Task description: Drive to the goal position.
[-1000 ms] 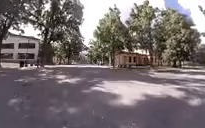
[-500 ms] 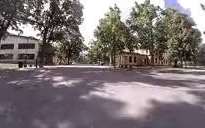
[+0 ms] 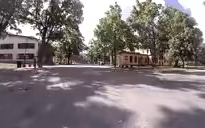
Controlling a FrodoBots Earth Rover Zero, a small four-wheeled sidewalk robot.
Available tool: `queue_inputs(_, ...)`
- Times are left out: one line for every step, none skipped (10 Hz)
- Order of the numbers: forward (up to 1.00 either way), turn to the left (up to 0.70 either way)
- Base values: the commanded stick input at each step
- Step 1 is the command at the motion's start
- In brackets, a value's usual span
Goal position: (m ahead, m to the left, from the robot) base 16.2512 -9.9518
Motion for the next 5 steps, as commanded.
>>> queue_inputs(0.85,0.01)
queue_inputs(0.85,0.01)
queue_inputs(0.85,0.01)
queue_inputs(0.85,0.01)
queue_inputs(0.85,0.01)
